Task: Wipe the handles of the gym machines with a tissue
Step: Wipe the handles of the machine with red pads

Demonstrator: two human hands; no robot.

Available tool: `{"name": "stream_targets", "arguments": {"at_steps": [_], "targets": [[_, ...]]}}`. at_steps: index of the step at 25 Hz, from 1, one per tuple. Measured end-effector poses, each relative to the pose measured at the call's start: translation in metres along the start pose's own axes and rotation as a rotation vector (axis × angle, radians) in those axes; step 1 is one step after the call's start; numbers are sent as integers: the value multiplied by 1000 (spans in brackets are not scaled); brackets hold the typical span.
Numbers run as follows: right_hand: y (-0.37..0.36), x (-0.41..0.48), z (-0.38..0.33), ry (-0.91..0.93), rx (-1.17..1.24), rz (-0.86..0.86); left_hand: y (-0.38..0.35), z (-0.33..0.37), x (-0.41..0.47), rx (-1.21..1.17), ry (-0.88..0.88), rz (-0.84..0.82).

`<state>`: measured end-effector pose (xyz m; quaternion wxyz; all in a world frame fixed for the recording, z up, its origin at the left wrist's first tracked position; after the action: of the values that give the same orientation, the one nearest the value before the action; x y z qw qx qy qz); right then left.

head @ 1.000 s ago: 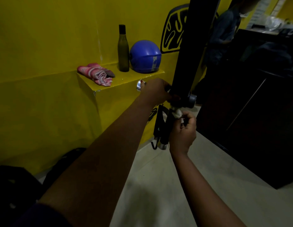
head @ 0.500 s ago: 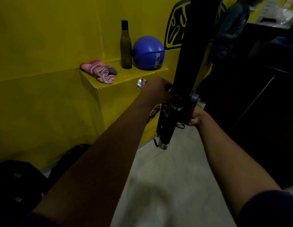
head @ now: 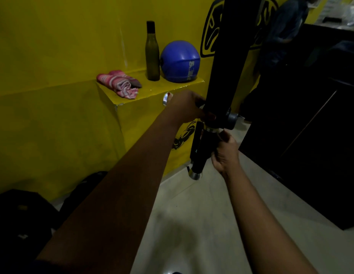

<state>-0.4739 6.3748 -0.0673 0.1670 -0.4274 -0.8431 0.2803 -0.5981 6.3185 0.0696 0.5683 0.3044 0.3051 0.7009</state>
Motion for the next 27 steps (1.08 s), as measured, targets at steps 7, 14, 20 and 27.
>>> {"name": "stream_targets", "arguments": {"at_steps": [7,14,20,27], "targets": [[-34,-69,-24,847,-1104,437,7,1,11,187,-19,-60],[-73,-56,-11,1166,-1873,332,10,3,16,217,-69,-101],[-107,-22,7,835,-2279,310,8,0,17,176,-93,-106],[-64,-70,15,710,-2078,130,8,0,15,182,-91,-89]]}}
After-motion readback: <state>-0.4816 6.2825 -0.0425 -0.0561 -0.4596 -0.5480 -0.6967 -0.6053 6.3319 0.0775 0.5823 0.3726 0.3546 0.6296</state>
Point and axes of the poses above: each hand's wrist, its own x-axis towards the middle knuckle, its own y-axis out of the back of the hand, z = x × y, the point moved 6 cm from there along x, towards the middle knuckle, and after that the axes turned 10 degrees about -z, right-handed, at the moved point
